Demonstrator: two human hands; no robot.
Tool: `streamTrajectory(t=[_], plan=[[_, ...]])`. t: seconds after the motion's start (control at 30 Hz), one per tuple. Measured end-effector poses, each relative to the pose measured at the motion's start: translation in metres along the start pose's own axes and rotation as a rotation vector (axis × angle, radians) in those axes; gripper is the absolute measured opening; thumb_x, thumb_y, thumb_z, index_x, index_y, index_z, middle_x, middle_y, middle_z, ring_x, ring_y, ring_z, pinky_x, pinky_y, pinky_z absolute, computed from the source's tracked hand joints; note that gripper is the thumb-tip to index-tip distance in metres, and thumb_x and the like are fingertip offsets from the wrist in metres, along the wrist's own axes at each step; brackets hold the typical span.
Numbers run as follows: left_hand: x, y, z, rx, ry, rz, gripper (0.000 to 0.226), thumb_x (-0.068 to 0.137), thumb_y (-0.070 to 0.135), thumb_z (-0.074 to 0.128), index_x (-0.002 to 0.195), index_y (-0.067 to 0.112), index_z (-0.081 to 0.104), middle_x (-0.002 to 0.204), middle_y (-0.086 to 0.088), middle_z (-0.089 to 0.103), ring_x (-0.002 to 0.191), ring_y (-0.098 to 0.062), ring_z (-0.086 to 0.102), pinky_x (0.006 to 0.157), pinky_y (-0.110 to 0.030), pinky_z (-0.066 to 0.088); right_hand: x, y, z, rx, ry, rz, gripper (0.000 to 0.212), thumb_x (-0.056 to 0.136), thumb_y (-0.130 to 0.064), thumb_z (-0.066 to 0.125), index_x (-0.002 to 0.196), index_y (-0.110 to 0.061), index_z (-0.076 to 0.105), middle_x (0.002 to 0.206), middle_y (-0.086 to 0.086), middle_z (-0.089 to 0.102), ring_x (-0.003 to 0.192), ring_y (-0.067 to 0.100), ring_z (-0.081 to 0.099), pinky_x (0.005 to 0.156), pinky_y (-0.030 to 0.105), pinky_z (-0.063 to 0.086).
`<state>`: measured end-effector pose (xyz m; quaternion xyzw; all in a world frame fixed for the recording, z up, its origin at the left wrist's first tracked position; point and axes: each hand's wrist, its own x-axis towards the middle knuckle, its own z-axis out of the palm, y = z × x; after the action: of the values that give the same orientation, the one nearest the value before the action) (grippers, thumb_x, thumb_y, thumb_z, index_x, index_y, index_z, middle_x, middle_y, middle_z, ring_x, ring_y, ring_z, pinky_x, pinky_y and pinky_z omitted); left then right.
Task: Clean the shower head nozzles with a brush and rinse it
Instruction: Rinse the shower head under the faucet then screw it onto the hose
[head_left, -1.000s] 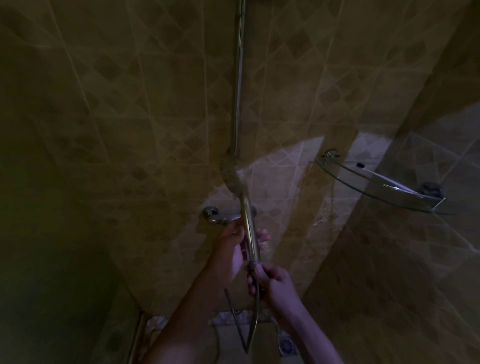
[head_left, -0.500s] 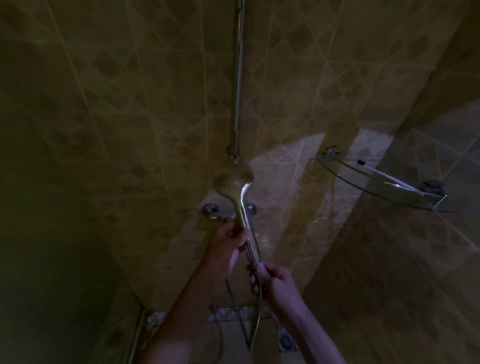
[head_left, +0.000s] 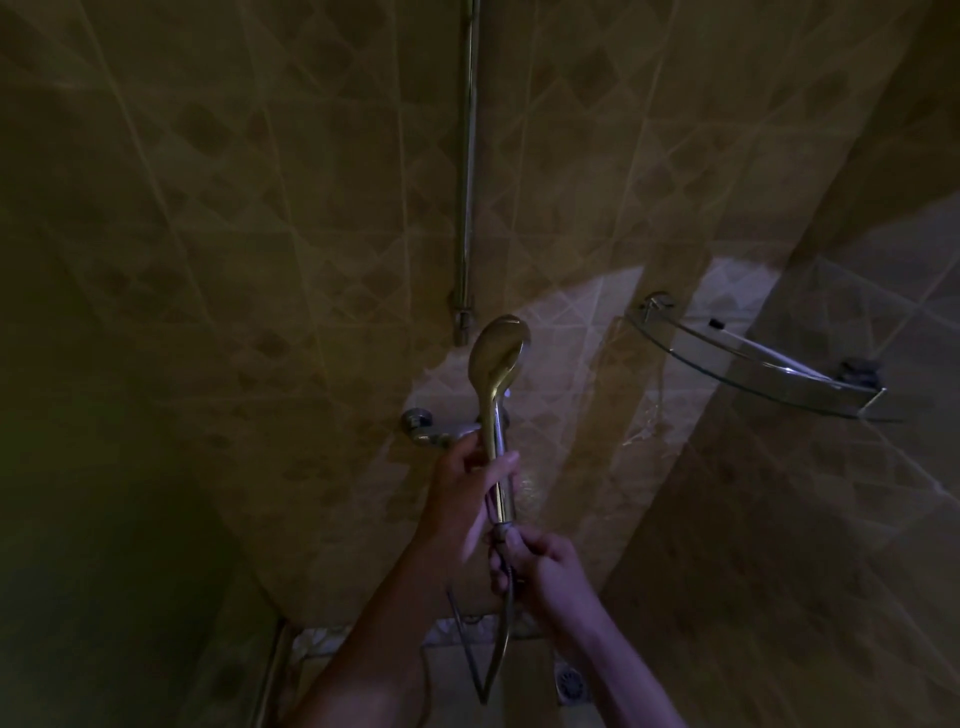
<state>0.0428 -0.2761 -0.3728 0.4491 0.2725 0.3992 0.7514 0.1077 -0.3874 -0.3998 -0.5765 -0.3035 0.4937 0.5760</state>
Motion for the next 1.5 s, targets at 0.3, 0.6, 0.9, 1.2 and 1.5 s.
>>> streamTrajectory(t=[0.3, 0.6, 0.9, 1.2, 1.5], plan=[[-0.005, 0.004, -0.004, -0.204, -0.070, -0.021, 0.040, 0.088, -0.003, 0.053, 0.128, -0.001, 0.051, 0.095, -0.019, 0.064, 0.087, -0.030, 0.067, 0.094, -0.061, 0.046, 0.000, 0.002, -0.002, 0.005, -0.007, -0.036, 0.031, 0.100, -0.013, 0.046, 0.074, -0.005, 0.062, 0.072, 0.020, 0.048, 0.055, 0.019, 0.041, 0.054, 0.028, 0.030], [-0.001, 0.001, 0.003, -0.275, -0.007, -0.140, 0.040, 0.092, 0.045, 0.049, 0.112, 0.012, 0.058, 0.090, -0.014, 0.069, 0.082, -0.023, 0.069, 0.082, -0.045, 0.051, 0.001, 0.000, -0.005, -0.017, 0.009, -0.041, 0.031, 0.099, -0.016, 0.048, 0.074, -0.007, 0.064, 0.071, 0.021, 0.049, 0.058, 0.021, 0.041, 0.056, 0.030, 0.029], [-0.003, -0.004, -0.009, 0.025, 0.017, 0.003, 0.007, 0.086, 0.000, 0.064, 0.090, 0.005, 0.064, 0.080, -0.010, 0.062, 0.077, -0.019, 0.061, 0.073, -0.032, 0.052, 0.000, 0.008, -0.004, -0.036, 0.026, -0.006, 0.031, 0.099, -0.016, 0.047, 0.076, -0.005, 0.065, 0.069, 0.018, 0.051, 0.055, 0.019, 0.044, 0.054, 0.028, 0.034], [-0.007, 0.002, -0.003, -0.248, -0.046, -0.037, 0.020, 0.095, 0.008, 0.047, 0.110, -0.002, 0.055, 0.088, -0.023, 0.070, 0.077, -0.031, 0.070, 0.072, -0.040, 0.059, 0.000, 0.006, 0.000, 0.047, -0.021, -0.010, 0.029, 0.100, -0.014, 0.045, 0.080, -0.001, 0.062, 0.067, 0.016, 0.049, 0.055, 0.019, 0.042, 0.056, 0.029, 0.031], [-0.004, -0.005, -0.001, 0.105, 0.107, -0.051, 0.049, 0.070, -0.005, 0.077, 0.107, 0.012, 0.049, 0.088, -0.004, 0.056, 0.079, -0.016, 0.058, 0.071, -0.032, 0.050, 0.003, 0.010, 0.001, -0.058, -0.013, -0.043, 0.039, 0.102, -0.018, 0.042, 0.071, -0.010, 0.063, 0.066, 0.017, 0.050, 0.055, 0.016, 0.044, 0.055, 0.025, 0.034]])
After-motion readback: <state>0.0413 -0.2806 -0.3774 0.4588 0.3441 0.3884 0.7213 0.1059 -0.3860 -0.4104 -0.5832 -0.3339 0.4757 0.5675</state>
